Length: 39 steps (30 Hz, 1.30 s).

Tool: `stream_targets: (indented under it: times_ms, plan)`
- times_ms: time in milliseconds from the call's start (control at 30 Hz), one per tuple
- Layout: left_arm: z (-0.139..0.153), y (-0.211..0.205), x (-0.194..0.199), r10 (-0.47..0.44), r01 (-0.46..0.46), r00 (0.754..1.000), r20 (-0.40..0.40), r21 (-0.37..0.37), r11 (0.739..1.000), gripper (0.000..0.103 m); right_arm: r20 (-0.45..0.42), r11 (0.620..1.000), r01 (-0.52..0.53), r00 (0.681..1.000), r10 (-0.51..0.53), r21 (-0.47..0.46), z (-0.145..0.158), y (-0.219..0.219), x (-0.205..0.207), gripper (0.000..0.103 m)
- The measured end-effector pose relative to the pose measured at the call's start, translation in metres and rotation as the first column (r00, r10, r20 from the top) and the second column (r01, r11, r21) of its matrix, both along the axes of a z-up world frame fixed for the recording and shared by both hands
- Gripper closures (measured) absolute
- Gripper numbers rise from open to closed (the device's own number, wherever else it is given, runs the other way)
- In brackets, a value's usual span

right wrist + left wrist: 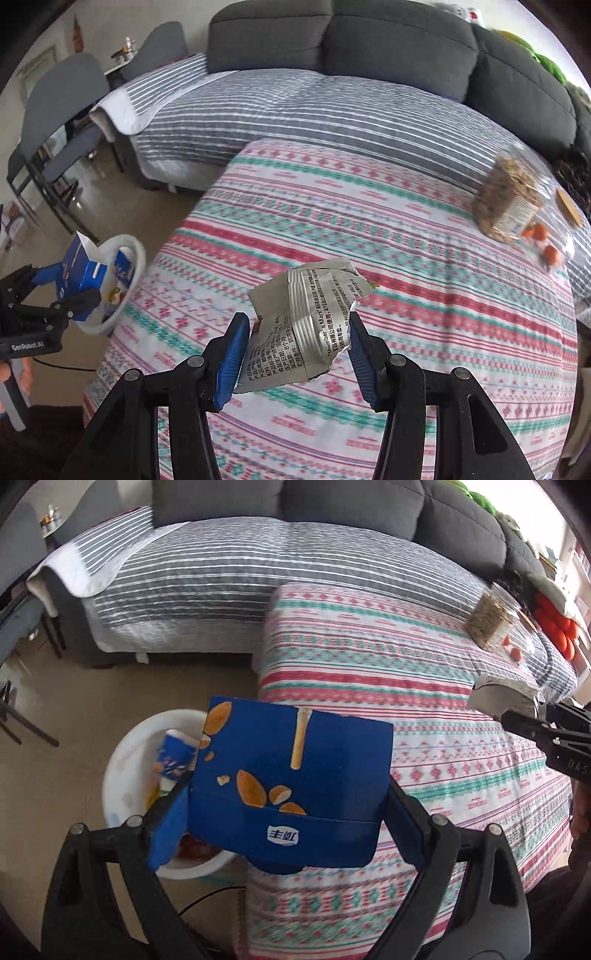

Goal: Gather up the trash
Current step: 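Carry the blue snack box into the bucket with the left tool while the right tool carries the bag, then release the crumpled white bag into the bucket with the right tool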

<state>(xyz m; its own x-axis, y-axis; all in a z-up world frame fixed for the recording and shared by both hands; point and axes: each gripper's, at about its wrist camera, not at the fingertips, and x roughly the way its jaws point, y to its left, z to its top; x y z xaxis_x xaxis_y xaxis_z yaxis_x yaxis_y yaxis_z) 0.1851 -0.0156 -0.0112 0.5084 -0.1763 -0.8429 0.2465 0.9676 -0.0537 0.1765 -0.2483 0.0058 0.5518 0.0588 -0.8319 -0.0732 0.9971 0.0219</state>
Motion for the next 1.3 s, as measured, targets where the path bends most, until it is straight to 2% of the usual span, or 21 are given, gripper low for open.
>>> stream_targets:
  times_ms: [300,467,633,800,1067,1300]
  plan:
    - [-0.008,0.063,-0.001,0.112,-0.112,0.993,-0.023,0.013,0.994,0.01,-0.014,0.997,-0.079,0.997,0.079,-0.002,-0.007,0.054,0.012,0.049]
    - [-0.017,0.081,0.004,0.153,-0.153,0.988,-0.027,0.03,0.988,0.006,-0.021,0.994,-0.11,0.994,0.11,0.004,-0.011,0.08,0.017,0.049]
    - [-0.032,0.098,0.011,0.214,-0.212,0.975,-0.065,0.044,0.976,0.004,-0.03,0.991,-0.135,0.99,0.135,0.003,-0.017,0.102,0.021,0.049]
    - [-0.028,0.109,0.006,0.232,-0.229,0.972,-0.042,0.062,0.971,0.002,-0.037,0.988,-0.154,0.987,0.154,0.004,-0.021,0.12,0.025,0.049]
    - [-0.029,0.137,-0.013,0.262,-0.256,0.963,-0.065,0.086,0.963,0.002,-0.055,0.979,-0.204,0.977,0.204,0.014,-0.031,0.157,0.034,0.049]
    - [-0.027,0.161,-0.032,0.286,-0.279,0.957,-0.042,0.115,0.953,0.002,-0.067,0.965,-0.261,0.963,0.261,0.022,-0.042,0.199,0.044,0.049]
